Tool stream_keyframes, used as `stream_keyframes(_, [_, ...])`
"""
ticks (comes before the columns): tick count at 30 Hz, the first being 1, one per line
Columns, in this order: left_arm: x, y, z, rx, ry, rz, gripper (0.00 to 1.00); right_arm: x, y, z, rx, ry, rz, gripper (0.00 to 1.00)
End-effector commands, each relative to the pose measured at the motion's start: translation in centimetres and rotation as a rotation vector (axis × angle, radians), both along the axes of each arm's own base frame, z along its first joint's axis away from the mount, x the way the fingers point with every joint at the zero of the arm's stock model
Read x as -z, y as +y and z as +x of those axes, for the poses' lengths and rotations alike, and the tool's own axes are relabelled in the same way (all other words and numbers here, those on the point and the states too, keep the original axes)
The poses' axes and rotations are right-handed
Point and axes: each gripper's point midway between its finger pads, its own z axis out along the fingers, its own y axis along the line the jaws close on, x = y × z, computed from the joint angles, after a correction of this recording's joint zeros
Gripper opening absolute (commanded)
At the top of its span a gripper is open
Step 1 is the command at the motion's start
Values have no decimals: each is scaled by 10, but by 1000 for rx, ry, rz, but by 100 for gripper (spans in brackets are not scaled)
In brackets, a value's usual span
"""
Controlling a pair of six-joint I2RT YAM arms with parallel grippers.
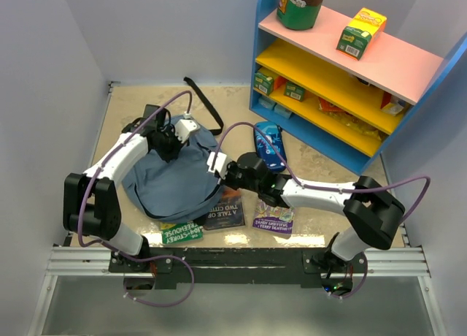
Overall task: Pack the student bag
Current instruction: Unzip the student bag at the center of the board.
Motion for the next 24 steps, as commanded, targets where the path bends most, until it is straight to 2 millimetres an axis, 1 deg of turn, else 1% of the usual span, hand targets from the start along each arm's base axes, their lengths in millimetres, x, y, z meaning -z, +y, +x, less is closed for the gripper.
stream_keyframes(1, [-15,12,12,-22,-46,54,13,-32,12,0,23,-2,149,0])
stream_keyframes(2, [-15,14,2,-8,0,71,16,-32,11,4,43,-2,150,0])
stream_keyframes(3, [-27,15,8,3,-25,76,21,-28,11,7,57,1,143,0])
stream_keyframes(5, [-36,20,7,13,-34,104,26,-29,12,8,67,1,152,0])
stream_keyframes(6, [-53,19,11,28,-78,107,39,-30,11,12,89,-6,158,0])
stream_keyframes(8, [-68,16,10,48,-91,92,52,-32,12,13,97,-5,170,0])
stream_keyframes(9, [-84,13,14,69,-126,79,64,-33,12,14,103,-6,180,0])
stream_keyframes(10, [-90,8,13,87,-134,58,73,-36,12,14,104,-6,192,0])
stream_keyframes(11, [-94,-1,10,122,-132,11,84,-36,12,14,108,-6,198,0])
stream_keyframes(12, [-96,-8,11,155,-137,-11,100,-36,12,15,112,-5,200,0])
stream_keyframes(13, [-96,-16,10,194,-136,-37,100,-37,12,14,109,-5,202,0])
stream_keyframes(14, [-90,-32,7,260,-114,-100,100,-37,12,14,110,-2,206,0])
stream_keyframes(16, [-79,-47,1,388,-107,-144,100,-40,13,13,108,-4,217,0])
stream_keyframes(17, [-73,-62,-4,453,-93,-217,100,-41,13,13,107,-2,222,0])
stream_keyframes(18, [-65,-67,-8,567,-126,-222,100,-42,12,12,106,-2,227,0])
stream_keyframes(19, [-62,-71,-10,617,-147,-239,100,-44,13,12,104,-2,234,0])
stream_keyframes(20, [-63,-81,-10,683,-198,-278,100,-47,13,11,103,-3,243,0])
stream_keyframes(21, [-56,-83,-11,724,-226,-280,100,-47,12,10,102,-1,246,0])
stream_keyframes(22, [-56,-87,-8,746,-251,-281,100,-49,12,10,102,-2,250,0])
stream_keyframes(23, [-51,-93,-6,773,-254,-284,100,-50,12,10,104,1,254,0])
stream_keyframes(24, [-55,-96,1,796,-276,-284,100,-51,12,9,101,-1,258,0])
